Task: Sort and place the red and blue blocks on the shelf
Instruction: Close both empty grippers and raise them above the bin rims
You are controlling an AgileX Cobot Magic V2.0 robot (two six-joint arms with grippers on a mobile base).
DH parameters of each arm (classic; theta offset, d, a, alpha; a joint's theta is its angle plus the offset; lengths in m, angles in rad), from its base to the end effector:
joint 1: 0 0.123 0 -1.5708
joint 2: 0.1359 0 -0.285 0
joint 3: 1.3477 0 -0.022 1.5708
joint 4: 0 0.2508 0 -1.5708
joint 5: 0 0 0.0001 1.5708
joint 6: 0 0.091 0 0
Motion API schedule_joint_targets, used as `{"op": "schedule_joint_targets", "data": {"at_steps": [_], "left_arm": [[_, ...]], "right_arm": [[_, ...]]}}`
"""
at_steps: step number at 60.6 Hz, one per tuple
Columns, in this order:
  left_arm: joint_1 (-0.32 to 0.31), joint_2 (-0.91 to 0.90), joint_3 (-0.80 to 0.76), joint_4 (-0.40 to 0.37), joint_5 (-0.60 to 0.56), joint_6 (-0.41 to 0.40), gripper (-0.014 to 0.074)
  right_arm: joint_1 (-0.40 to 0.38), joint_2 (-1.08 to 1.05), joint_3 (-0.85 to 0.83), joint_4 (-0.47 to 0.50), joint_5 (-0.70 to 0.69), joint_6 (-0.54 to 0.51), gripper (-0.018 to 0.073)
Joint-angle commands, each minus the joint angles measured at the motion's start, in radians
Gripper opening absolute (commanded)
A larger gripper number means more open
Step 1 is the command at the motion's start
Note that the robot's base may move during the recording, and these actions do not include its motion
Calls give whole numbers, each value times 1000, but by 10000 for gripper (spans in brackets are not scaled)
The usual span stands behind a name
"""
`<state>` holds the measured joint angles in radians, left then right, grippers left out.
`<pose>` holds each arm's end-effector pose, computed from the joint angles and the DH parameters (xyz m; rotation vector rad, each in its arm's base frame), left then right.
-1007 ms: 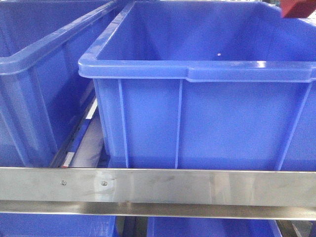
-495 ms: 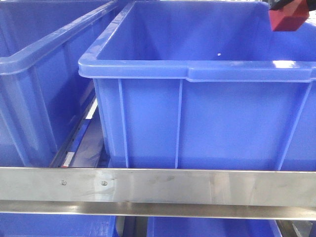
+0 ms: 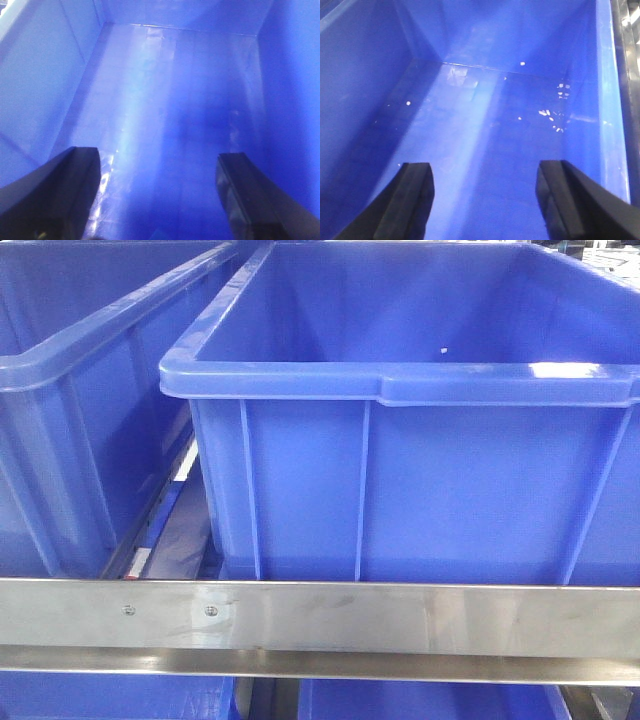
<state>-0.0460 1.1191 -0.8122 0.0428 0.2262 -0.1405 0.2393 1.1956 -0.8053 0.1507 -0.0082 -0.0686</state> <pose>0.2429 -0.0103 0.3214 -0.0593 2.0166 -0.0824 0.2579 0.0628 0.3195 -0.1461 1.8659 0.2209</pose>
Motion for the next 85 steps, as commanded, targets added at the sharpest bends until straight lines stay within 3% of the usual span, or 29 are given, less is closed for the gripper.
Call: {"op": "schedule_joint_targets", "data": {"at_steps": [1,6,10,11,15,39,63,85], "left_arm": [[-1,-15,-37,1,-61,0,453],[-1,-15,-37,1,-31,0,280],[-1,-18,-37,1,9,0,103],[-1,-20,-37,1,16,0,113],[-1,-29,-37,1,39,0,146],[-1,-198,25,1,61,0,126],[-1,-460,298,-3,30,0,126],[-1,-645,396,-3,31,0,126]], "right_arm": [[2,-21,-40,-12,-91,-8,447],[2,-21,-40,-12,-89,-8,264],[2,-21,-40,-12,-80,-8,65],[2,-21,-40,-12,-78,-8,33],[2,-21,-40,-11,-71,-8,73],[2,-90,-2,-11,0,-8,50],[2,-372,300,-7,-75,-8,56],[2,-587,463,-7,-87,-8,56]]}}
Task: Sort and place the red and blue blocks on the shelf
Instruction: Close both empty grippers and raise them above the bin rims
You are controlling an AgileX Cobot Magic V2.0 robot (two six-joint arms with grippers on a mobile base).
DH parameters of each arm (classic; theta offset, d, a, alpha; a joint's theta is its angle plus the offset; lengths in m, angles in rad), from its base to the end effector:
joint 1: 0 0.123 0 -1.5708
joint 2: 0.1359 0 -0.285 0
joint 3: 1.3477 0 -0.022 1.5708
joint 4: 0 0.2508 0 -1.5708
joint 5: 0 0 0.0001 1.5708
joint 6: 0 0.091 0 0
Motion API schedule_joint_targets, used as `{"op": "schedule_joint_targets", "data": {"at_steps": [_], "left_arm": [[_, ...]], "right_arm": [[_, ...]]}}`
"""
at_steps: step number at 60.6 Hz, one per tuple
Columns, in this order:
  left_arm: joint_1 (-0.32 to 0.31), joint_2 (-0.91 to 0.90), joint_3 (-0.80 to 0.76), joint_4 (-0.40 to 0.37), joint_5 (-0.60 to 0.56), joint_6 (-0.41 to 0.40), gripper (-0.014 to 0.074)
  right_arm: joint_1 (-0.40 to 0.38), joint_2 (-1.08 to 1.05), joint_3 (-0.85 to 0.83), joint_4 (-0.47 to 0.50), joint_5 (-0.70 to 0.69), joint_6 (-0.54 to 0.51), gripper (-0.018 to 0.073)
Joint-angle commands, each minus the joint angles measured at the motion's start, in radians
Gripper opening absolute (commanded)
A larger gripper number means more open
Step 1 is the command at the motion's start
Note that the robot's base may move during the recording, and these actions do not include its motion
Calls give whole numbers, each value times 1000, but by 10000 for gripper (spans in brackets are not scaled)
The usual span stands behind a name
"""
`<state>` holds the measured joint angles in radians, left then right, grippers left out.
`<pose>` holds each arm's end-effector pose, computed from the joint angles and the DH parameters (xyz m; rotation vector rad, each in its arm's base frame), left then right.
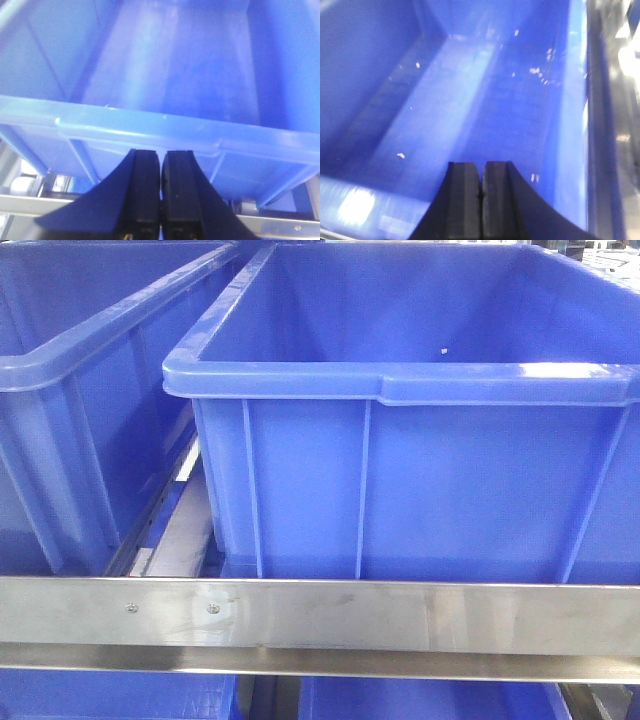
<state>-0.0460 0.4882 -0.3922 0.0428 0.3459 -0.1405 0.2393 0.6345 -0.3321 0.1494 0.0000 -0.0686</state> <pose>0.1050 -0.0035 0.2777 -0.0619 1.9251 -0.0840 0.1302 0.0318 0.2699 -0.1419 1.7862 0.2299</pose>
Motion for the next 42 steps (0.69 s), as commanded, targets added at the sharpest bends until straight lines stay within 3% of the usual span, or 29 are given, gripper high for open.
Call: {"op": "schedule_joint_targets", "data": {"at_steps": [1,42], "left_arm": [[-1,-17,-24,-3,-88,0,126],[-1,-18,-24,-3,-60,0,126]], "right_arm": [[2,-29,-7,-6,-95,-8,56],[2,-31,-4,-6,-90,-8,56]]}}
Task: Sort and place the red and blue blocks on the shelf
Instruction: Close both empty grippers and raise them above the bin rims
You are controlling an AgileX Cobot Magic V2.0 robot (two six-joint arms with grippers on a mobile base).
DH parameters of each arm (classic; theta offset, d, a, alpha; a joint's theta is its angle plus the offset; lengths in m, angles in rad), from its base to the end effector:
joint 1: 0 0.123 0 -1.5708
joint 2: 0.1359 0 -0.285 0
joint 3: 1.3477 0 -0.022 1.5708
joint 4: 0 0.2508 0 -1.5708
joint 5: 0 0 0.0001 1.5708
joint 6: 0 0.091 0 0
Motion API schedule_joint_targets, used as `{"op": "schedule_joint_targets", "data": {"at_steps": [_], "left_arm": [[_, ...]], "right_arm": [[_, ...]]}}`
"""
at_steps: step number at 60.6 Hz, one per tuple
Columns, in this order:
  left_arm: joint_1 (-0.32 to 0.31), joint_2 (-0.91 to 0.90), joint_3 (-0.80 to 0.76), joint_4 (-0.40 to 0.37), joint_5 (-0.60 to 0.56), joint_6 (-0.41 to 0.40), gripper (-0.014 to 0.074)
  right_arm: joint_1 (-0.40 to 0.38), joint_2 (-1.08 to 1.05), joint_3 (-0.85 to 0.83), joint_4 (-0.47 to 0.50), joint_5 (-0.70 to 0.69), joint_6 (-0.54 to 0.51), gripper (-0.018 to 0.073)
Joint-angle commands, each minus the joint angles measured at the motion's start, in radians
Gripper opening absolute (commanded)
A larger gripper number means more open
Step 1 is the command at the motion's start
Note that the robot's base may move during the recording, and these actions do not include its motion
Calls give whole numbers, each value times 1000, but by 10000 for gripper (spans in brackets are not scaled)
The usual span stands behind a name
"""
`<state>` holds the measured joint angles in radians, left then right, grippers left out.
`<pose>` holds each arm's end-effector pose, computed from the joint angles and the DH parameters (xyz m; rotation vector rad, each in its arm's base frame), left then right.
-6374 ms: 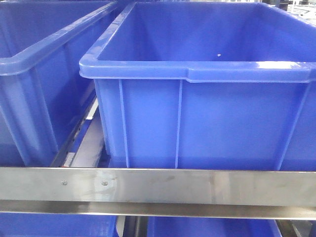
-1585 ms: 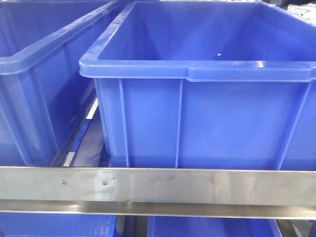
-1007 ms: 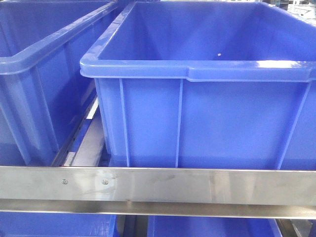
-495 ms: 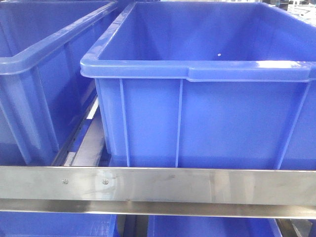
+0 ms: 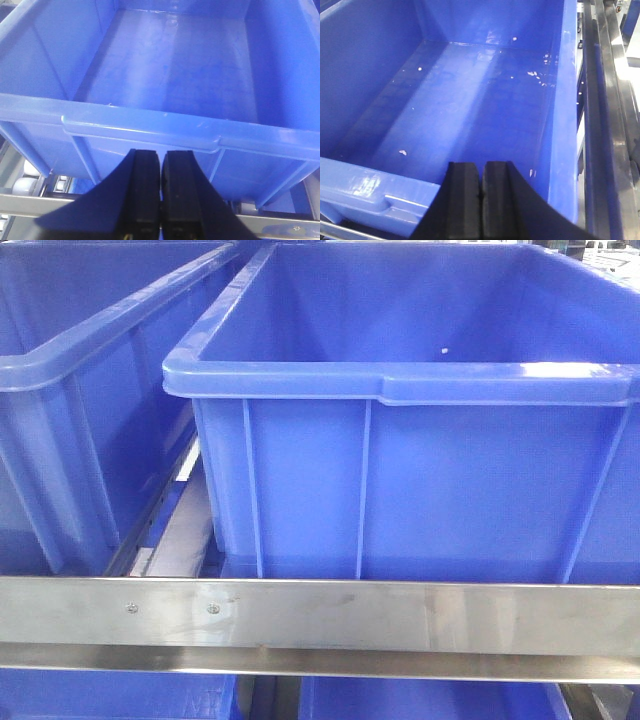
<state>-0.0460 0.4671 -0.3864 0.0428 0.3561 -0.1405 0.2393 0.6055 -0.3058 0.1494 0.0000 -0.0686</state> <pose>0.1013 -0.0033 0.2770 -0.0623 1.9199 -0.0841 0.1249 0.0305 0.2648 -0.1416 1.7835 0.2302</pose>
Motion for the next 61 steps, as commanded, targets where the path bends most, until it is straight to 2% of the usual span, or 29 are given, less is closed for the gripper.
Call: {"op": "schedule_joint_targets", "data": {"at_steps": [1,45,53,61], "left_arm": [[-1,3,-30,-3,-70,0,126],[-1,3,-30,-3,-70,0,126],[-1,3,-30,-3,-70,0,126],[-1,3,-30,-3,-70,0,126]], "right_arm": [[2,-2,-30,-6,-90,-8,56],[-2,-25,-29,-12,-79,-9,56],[-46,-117,2,-25,-57,-16,56],[-118,-257,101,-25,-59,-16,56]]}}
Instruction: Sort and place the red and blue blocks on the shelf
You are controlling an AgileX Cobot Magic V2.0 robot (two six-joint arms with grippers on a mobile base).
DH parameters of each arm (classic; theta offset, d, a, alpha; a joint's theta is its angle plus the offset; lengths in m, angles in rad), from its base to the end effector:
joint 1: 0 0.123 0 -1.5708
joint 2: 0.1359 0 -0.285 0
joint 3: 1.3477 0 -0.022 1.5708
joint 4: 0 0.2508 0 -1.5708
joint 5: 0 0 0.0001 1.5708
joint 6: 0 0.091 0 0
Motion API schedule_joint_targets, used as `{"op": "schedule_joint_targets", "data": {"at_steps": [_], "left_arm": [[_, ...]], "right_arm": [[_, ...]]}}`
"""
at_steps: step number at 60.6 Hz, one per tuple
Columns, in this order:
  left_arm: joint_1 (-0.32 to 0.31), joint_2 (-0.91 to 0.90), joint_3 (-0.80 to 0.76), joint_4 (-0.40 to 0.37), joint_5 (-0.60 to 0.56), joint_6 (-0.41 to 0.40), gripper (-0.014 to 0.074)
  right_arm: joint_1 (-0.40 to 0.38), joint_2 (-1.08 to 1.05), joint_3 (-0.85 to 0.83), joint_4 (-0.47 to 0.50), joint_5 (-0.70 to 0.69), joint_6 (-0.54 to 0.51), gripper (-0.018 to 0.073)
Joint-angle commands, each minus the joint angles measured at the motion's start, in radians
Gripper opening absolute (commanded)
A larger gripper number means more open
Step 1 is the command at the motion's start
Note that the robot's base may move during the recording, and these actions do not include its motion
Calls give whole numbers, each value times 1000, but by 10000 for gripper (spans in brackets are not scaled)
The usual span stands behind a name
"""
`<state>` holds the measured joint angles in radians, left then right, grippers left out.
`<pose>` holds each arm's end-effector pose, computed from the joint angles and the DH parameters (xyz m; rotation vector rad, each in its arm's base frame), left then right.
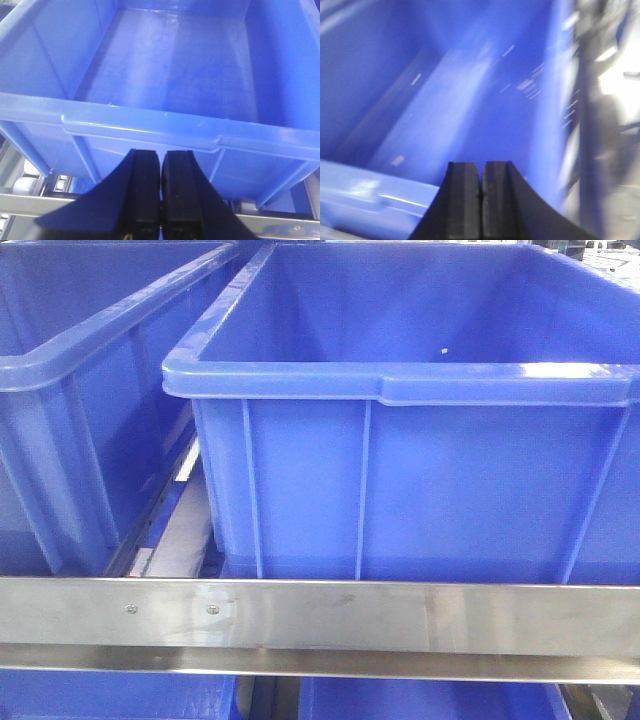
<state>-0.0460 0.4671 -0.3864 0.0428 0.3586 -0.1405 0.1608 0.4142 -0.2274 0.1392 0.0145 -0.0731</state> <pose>0.1013 -0.0033 0.2768 -0.0624 1.9224 -0.0838 0.0979 0.0161 0.2585 -0.0814 1.6857 0.1721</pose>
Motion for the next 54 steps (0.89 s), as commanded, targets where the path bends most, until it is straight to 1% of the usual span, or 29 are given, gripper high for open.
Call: {"op": "schedule_joint_targets", "data": {"at_steps": [1,9,18,19,21,27,32,54], "left_arm": [[-1,3,-30,-3,-73,0,126],[-1,3,-30,-3,-73,0,126],[-1,3,-30,-3,-73,0,126],[-1,3,-30,-3,-73,0,126],[-1,3,-30,-3,-73,0,126],[-1,3,-30,-3,-73,0,126],[-1,3,-30,-3,-73,0,126],[-1,3,-30,-3,-78,0,126]], "right_arm": [[-46,-81,34,-15,-74,-12,56],[-91,-223,141,-15,-74,-12,56],[-98,-350,242,-15,-68,-12,56],[-98,-363,240,-15,-28,-12,56],[-98,-379,236,-15,0,-12,56],[-99,-415,238,-15,38,-12,56],[-99,-446,238,-15,43,-12,56],[-99,-446,238,-11,44,-11,56]]}}
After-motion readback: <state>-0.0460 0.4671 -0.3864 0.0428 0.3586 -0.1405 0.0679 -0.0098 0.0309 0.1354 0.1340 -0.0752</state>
